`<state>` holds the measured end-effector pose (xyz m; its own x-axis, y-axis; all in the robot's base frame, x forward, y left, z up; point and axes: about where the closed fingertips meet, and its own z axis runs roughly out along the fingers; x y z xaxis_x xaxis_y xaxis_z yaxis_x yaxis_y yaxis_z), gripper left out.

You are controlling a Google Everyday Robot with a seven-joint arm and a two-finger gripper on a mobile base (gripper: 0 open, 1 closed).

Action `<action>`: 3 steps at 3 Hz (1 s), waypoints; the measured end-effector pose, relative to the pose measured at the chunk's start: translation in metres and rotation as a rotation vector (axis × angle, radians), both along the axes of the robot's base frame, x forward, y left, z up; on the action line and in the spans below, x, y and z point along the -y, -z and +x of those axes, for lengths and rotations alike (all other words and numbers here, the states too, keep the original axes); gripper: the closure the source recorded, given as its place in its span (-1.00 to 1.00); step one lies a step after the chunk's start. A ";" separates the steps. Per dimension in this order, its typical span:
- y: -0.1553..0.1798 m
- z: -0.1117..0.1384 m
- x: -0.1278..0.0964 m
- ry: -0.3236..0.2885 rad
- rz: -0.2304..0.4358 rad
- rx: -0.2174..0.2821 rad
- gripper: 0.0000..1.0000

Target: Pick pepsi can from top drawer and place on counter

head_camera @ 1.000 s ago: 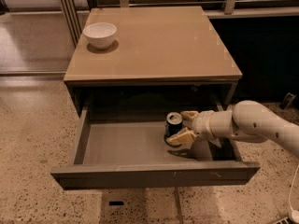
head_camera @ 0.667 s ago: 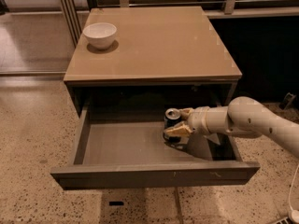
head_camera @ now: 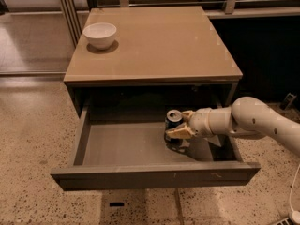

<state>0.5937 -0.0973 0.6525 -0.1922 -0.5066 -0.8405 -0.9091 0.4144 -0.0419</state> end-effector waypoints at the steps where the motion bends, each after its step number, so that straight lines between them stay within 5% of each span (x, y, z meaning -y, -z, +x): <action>1: -0.051 -0.011 -0.014 -0.105 0.031 0.021 1.00; 3: -0.178 -0.019 -0.024 -0.311 -0.041 0.040 1.00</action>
Offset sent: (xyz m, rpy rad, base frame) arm -0.0561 0.0299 0.1901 0.0139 0.0247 0.4625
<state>0.5747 -0.0732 0.8301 0.0103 -0.5692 -0.8221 -0.9893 0.1138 -0.0912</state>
